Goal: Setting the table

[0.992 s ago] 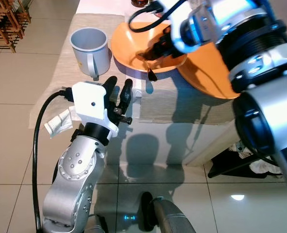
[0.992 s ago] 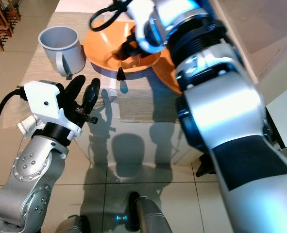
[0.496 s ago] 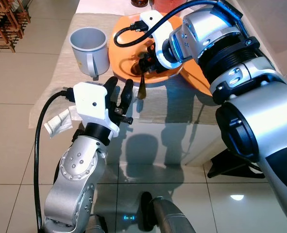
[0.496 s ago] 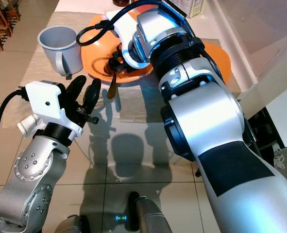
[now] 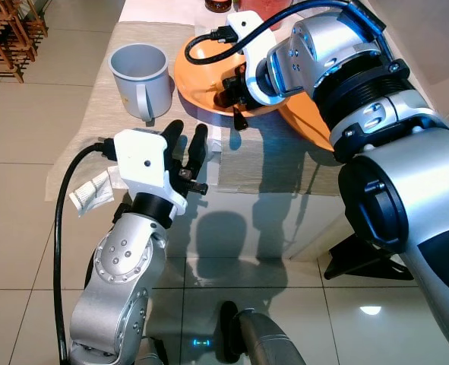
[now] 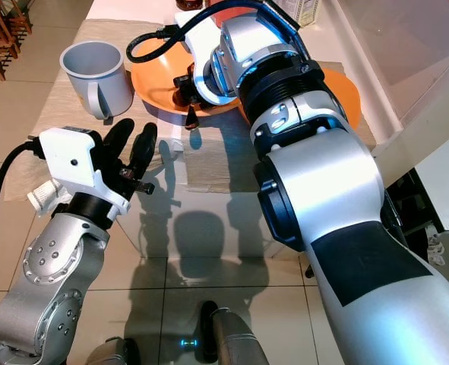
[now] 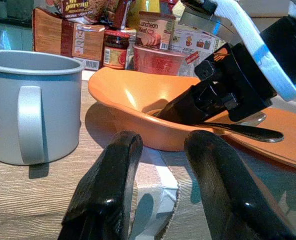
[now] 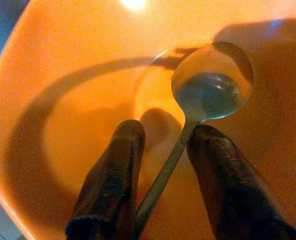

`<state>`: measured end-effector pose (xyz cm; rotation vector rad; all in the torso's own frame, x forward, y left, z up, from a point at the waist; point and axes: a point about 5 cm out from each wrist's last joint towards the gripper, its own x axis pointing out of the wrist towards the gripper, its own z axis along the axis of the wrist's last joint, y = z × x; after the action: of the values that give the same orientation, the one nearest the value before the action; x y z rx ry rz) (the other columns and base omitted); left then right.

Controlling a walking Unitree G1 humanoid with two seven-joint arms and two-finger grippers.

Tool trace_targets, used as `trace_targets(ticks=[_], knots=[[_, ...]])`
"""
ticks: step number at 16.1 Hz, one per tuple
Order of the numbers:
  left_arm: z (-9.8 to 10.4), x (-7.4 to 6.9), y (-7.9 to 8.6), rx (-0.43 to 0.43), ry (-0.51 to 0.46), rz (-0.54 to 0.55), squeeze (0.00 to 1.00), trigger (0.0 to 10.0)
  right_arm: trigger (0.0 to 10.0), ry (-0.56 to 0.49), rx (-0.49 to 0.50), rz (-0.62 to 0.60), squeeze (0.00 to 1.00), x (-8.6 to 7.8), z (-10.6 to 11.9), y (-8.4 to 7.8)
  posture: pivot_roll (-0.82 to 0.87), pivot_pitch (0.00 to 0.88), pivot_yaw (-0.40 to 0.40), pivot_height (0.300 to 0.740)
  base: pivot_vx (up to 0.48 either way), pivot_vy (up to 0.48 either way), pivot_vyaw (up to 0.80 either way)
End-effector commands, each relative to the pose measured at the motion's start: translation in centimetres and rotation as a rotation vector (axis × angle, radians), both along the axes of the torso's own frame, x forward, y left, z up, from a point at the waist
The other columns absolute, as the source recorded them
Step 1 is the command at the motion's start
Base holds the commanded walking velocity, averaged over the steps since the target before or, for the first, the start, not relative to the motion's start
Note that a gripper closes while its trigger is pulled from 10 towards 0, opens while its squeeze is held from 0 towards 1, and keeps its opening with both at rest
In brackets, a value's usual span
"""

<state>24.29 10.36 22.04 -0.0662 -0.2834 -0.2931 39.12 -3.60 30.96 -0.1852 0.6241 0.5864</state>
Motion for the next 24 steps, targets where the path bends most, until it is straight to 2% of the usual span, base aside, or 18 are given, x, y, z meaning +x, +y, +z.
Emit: trace_targets(ticks=[1,10,16,19,20,21,22,24], knots=[[0.2,-0.3,-0.1,-0.005,-0.012,0.002,0.0,10.0,0.0,0.011,0.007,-0.023,0.0,0.1,-0.2,-0.3,-0.16,0.193,-0.115,0.74,0.0,0.0,0.0],[0.4,-0.3,0.1,-0.005,-0.017,0.009,0.0,10.0,0.0,0.004,0.076,-0.078,0.0,0.4,0.0,-0.8,-0.16,0.19,-0.112,0.74,0.0,0.0,0.0],[0.7,-0.2,0.5,-0.018,-0.028,0.018,0.0,10.0,0.0,-0.022,0.292,-0.139,0.0,1.0,1.3,-1.7,-0.15,0.184,-0.105,0.74,0.0,0.0,0.0],[0.9,-0.1,0.7,-0.021,-0.035,0.024,0.0,10.0,0.0,-0.126,0.431,-0.133,0.0,1.2,4.0,-2.6,-0.15,0.179,-0.101,0.74,0.0,0.0,0.0],[1.0,0.0,0.7,-0.02,-0.037,0.024,0.0,10.0,0.0,-0.143,0.451,-0.127,0.0,1.2,4.4,-2.6,-0.15,0.179,-0.1,0.74,0.0,0.0,0.0],[1.1,0.1,0.9,-0.023,-0.042,0.029,0.0,10.0,6.8,-0.22,0.55,-0.127,0.0,1.2,6.2,-3.5,-0.14,0.173,-0.095,0.74,0.0,0.0,0.0],[1.2,0.1,1.0,-0.028,-0.047,0.034,0.0,10.0,10.0,-0.278,0.596,-0.132,0.0,1.1,6.8,-4.3,-0.13,0.171,-0.089,0.74,0.0,0.0,0.0],[1.4,0.3,1.3,-0.039,-0.054,0.041,0.0,10.0,10.0,-0.378,0.761,-0.086,0.0,0.1,7.4,-5.5,-0.13,0.168,-0.078,0.74,0.0,0.0,0.0]])
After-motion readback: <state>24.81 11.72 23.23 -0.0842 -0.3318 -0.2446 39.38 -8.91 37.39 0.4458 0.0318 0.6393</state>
